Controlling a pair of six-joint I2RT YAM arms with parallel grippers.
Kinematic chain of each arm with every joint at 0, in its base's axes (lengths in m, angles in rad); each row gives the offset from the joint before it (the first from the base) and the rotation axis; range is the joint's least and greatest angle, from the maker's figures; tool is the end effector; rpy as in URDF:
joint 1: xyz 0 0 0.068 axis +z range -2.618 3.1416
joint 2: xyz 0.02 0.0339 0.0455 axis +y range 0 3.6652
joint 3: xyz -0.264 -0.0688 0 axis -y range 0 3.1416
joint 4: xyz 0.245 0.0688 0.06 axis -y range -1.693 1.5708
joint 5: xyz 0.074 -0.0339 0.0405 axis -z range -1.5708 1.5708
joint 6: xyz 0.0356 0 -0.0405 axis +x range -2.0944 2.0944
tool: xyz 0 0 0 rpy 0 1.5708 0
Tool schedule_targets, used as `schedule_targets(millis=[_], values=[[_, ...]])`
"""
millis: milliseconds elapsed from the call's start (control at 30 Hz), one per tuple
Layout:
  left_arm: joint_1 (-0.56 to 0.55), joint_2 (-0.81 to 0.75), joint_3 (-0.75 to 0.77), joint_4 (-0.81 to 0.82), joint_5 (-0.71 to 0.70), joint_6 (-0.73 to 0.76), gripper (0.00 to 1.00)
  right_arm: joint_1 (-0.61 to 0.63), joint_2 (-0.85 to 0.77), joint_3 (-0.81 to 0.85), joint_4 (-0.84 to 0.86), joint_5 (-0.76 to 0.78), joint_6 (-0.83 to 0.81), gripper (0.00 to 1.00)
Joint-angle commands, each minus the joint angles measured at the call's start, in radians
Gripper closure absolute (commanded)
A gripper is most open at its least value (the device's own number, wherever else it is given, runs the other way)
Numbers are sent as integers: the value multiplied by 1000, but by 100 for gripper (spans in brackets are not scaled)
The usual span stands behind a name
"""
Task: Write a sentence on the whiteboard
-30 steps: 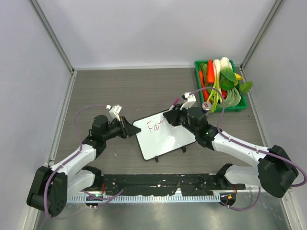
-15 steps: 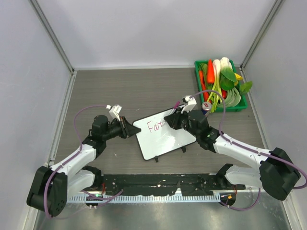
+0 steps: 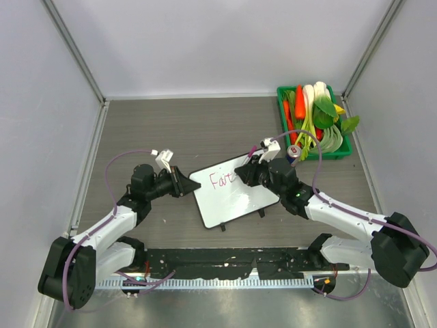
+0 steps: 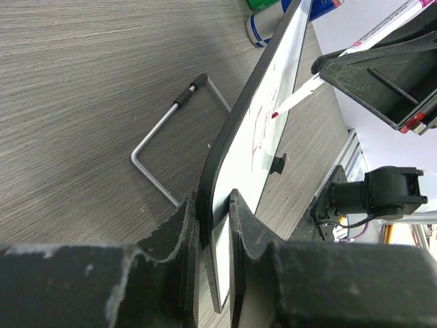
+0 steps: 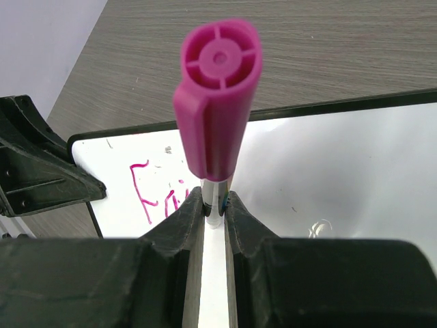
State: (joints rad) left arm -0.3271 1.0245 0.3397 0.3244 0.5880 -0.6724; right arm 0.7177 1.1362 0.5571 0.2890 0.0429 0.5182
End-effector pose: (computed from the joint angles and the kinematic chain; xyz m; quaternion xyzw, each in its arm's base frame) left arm 0.1902 -0.0854 0.1940 0.0272 0.8037 -0.4701 0.3637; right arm 0.1906 0.1644 0.2378 -0.0671 0.7990 0.3321 0.4968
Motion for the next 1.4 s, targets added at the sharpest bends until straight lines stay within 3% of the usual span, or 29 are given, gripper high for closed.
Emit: schedule_targets(millis=[0, 867, 1367], values=[[3, 3, -24, -51, -102, 112, 100, -6, -12, 16, -24, 52, -23, 99], [3, 0, -25, -50, -97, 112, 100, -3, 16, 191, -68, 118, -47, 99], [5, 0, -25, -50, -96, 112, 100, -15, 68, 146, -45, 141, -47, 99]])
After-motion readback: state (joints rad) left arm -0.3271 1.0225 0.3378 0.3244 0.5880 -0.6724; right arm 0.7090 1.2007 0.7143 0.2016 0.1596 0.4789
